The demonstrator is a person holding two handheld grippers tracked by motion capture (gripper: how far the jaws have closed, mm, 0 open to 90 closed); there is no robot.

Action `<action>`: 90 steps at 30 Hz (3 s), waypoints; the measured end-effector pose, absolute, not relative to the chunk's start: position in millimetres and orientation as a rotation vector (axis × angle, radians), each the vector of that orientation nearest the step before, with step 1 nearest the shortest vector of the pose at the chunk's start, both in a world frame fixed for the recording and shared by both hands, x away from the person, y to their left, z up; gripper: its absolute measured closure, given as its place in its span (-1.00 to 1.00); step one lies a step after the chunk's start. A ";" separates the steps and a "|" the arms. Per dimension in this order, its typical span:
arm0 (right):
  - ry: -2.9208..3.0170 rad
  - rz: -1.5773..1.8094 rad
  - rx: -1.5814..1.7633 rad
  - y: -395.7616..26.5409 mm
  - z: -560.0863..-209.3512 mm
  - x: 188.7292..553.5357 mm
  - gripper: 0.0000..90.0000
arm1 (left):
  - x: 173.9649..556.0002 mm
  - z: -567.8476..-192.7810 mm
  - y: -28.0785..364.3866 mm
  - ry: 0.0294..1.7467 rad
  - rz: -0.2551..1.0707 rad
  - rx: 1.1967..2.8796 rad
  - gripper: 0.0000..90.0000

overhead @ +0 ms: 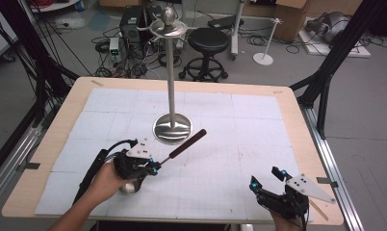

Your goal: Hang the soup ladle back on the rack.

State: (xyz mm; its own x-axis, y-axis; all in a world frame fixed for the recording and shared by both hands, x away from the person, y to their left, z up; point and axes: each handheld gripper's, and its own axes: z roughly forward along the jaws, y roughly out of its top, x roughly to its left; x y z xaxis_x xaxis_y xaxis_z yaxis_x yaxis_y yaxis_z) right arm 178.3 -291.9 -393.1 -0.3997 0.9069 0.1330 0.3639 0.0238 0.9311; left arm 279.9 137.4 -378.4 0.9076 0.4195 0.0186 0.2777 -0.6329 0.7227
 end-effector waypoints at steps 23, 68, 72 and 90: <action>1.917 1.706 1.026 -239.2 -369.9 205.9 -0.60 | 253.9 -363.6 164.8 0.494 0.259 1.999 0.87; 2.161 1.979 0.481 -120.5 -286.8 241.5 -0.24 | 236.5 -360.0 153.0 0.335 0.142 1.917 0.87; 2.161 1.992 0.461 -116.1 -285.2 242.5 -0.16 | 236.8 -359.4 150.3 0.334 0.142 1.915 0.87; 2.175 2.048 0.423 -113.3 -279.5 247.2 0.58 | 236.6 -359.5 148.0 0.320 0.147 1.924 0.87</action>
